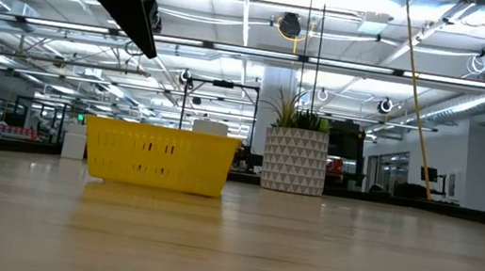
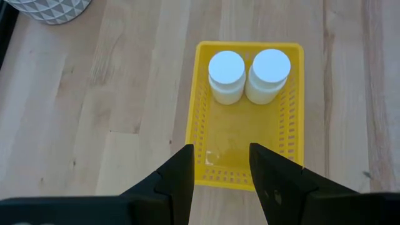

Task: Pick and place pill bottles into a basket
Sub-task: Put the white pill bottle into the yellow bin

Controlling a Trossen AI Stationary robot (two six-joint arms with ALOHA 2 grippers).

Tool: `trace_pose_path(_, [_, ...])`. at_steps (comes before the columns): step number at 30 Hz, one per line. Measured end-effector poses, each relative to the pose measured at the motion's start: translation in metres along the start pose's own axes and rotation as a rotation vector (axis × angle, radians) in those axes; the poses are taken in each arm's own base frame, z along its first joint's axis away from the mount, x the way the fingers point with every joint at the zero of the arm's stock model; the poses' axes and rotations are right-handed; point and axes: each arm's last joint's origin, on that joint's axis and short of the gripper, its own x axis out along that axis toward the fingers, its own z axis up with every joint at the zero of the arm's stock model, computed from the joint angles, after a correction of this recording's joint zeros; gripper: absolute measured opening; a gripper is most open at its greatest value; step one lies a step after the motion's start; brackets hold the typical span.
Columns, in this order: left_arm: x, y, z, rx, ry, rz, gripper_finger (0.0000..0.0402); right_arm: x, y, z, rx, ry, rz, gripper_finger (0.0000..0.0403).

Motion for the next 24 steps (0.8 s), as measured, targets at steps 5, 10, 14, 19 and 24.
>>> trace_pose_path(5, [0.000, 0.000, 0.000, 0.001, 0.004, -0.018, 0.0157, 0.001, -0.001, 0.001, 0.004, -0.020, -0.006, 0.0352])
trace_pose_path(10, [0.000, -0.001, 0.000, 0.001, 0.006, -0.024, 0.0157, 0.006, -0.005, 0.004, 0.006, -0.018, -0.019, 0.0352])
trace_pose_path(14, [0.000, -0.001, 0.000, 0.001, 0.005, -0.024, 0.0157, 0.014, -0.006, 0.006, -0.002, 0.001, 0.002, 0.0352])
trace_pose_path(19, [0.000, -0.001, 0.000, 0.002, 0.007, -0.025, 0.0157, 0.017, -0.006, 0.007, -0.004, 0.017, 0.017, 0.0352])
trace_pose_path(24, [0.000, -0.001, 0.000, 0.002, 0.008, -0.025, 0.0157, 0.018, -0.006, 0.005, -0.002, 0.045, 0.013, 0.0352])
